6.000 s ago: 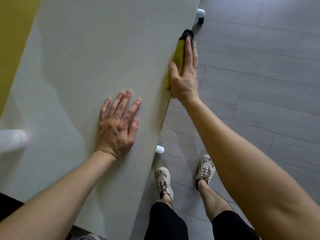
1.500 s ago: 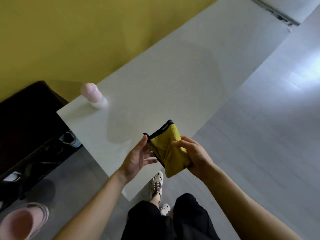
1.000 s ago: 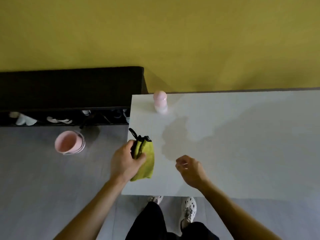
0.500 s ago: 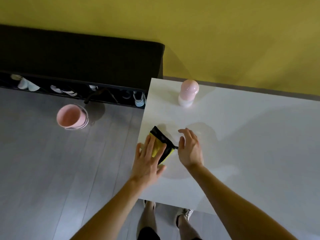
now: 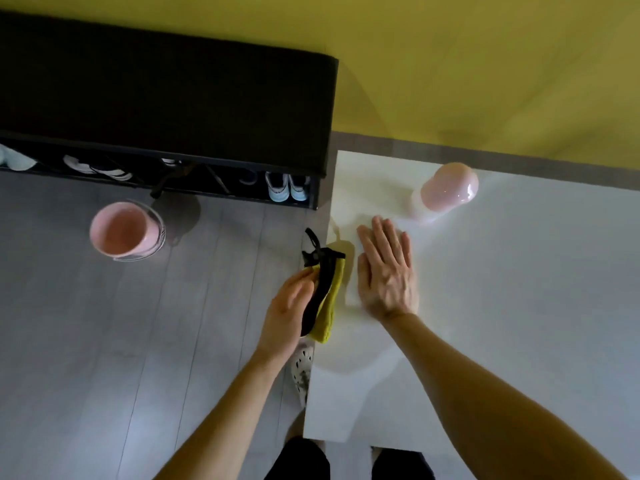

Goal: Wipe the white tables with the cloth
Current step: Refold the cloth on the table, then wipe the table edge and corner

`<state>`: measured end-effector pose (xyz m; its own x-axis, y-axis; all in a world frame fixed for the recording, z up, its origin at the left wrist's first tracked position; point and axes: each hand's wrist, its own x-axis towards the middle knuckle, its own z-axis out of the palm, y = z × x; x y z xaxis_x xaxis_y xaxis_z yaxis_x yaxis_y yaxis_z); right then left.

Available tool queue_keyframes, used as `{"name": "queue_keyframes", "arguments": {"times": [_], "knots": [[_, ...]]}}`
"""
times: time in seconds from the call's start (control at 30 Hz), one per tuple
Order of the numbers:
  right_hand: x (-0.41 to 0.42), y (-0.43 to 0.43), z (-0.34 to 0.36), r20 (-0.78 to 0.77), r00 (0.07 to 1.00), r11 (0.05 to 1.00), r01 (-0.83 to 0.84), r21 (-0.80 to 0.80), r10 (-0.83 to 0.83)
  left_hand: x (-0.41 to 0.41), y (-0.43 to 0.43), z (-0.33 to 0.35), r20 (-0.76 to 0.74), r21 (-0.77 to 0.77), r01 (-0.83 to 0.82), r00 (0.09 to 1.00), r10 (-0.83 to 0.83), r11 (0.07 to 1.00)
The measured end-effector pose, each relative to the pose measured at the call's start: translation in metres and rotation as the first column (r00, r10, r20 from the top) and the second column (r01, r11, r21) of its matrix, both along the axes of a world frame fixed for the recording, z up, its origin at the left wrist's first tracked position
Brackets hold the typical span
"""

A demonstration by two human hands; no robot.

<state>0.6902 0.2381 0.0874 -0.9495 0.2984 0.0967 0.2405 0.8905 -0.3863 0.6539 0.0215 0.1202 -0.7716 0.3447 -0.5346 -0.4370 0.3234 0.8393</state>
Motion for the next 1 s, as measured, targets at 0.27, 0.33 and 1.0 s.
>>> {"name": "queue_keyframes", "arguments": {"times": [0.27,0.33,1.0], "knots": [[-0.001,-0.002,-0.003,-0.057,0.998,0.999,0.019,0.027,-0.018,0.008,0.027,-0.024,-0.345,-0.278,0.110,0.916,-0.206,0.954],[0.000,-0.002,-0.005,-0.067,0.998,0.999,0.021,0.027,-0.019,0.010,0.027,-0.030,-0.438,-0.290,0.128,0.863,-0.251,0.948],[-0.002,-0.004,-0.002,-0.052,0.998,0.999,0.037,-0.012,-0.038,-0.022,0.070,-0.028,-0.495,-0.252,-0.291,0.858,0.135,0.923]]}}
